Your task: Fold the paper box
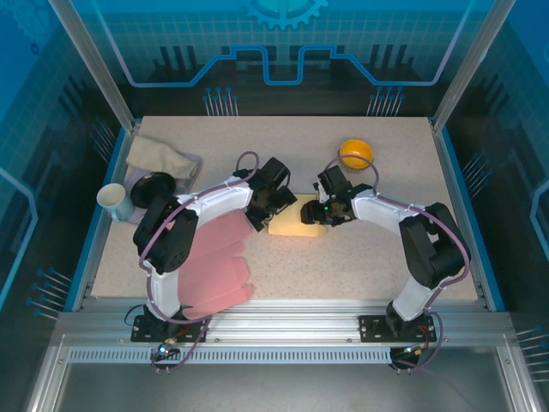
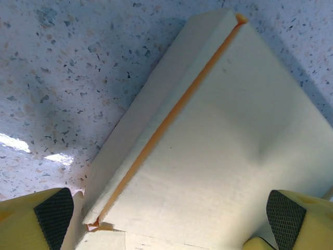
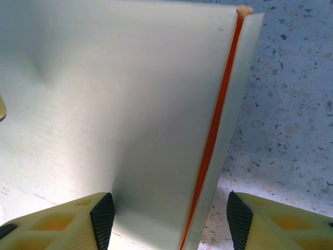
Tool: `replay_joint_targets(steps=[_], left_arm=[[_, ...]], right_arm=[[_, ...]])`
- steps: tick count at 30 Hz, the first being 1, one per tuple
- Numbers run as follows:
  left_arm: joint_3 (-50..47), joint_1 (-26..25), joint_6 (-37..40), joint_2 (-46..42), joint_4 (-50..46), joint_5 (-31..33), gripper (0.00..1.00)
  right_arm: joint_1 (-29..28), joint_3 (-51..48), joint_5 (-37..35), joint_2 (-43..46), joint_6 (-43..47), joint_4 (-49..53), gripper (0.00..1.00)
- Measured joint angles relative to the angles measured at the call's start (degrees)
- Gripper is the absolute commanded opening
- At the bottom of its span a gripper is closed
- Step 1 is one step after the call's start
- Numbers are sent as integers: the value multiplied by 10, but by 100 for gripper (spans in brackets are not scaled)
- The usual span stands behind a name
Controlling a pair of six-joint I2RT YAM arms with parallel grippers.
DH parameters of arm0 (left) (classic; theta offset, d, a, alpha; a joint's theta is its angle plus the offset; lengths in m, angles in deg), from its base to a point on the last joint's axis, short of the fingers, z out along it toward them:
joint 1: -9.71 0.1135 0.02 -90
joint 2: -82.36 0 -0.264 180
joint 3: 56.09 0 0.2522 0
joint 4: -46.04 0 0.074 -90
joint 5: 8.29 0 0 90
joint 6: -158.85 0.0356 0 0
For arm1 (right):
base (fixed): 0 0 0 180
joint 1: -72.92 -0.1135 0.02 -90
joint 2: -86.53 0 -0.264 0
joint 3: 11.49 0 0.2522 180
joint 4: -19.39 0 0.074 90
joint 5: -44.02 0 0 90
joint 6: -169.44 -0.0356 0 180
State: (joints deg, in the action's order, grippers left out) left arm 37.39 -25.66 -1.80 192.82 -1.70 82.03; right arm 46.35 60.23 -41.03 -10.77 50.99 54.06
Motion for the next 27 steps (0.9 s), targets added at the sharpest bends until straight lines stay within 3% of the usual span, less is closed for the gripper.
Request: replay_joint_targets(steps=[16, 27], left_arm=[[-24, 0, -17, 11, 25, -15, 99], [-30, 0, -21, 11, 36, -14, 99]], right_arm=[[0, 0, 0, 7, 0, 6, 63], [0, 3, -11, 78, 4, 59, 62]])
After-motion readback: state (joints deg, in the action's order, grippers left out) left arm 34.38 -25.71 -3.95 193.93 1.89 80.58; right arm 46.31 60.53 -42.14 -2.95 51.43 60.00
